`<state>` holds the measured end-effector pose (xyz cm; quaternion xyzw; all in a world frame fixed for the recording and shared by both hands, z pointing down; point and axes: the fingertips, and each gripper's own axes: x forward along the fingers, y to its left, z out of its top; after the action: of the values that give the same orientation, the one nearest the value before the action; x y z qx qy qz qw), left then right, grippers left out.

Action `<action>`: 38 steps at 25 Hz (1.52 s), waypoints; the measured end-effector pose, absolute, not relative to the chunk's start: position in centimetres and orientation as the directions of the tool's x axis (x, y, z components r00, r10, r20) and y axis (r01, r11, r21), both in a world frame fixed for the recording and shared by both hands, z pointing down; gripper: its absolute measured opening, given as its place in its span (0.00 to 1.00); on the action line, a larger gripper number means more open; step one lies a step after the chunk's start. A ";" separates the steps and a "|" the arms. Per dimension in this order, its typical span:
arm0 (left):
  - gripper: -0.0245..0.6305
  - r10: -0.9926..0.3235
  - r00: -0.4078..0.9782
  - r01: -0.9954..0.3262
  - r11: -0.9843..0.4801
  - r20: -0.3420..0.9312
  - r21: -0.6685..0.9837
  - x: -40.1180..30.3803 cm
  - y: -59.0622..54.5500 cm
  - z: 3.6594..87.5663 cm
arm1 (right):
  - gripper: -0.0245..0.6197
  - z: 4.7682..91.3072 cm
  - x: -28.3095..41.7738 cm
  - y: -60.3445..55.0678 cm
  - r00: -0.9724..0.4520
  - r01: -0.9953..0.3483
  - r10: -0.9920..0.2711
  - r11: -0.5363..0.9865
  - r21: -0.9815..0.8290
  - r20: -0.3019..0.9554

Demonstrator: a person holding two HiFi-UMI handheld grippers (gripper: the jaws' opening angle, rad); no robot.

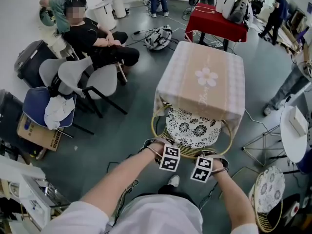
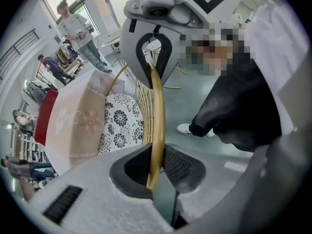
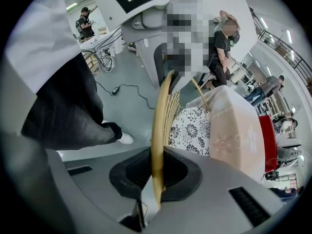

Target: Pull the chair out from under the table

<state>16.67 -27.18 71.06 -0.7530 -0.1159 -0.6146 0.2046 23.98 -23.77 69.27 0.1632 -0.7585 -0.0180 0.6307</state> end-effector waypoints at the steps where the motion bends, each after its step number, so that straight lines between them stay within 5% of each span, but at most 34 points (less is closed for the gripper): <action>1: 0.12 -0.072 0.219 0.427 -0.890 0.973 -0.162 16.6 -26.3 71.0 | 0.07 69.2 23.9 -22.8 -0.148 -0.230 -0.264 0.947 0.226 0.953; 38: 0.12 -0.058 0.232 0.466 -0.870 0.971 -0.163 7.4 -7.8 71.7 | 0.07 70.0 14.5 -4.1 -0.055 -0.274 -0.221 0.941 0.198 0.974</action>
<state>7.45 -7.84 71.73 -0.7544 -0.1352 -0.6049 0.2163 14.54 -4.10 69.98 0.1705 -0.7262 0.0201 0.6658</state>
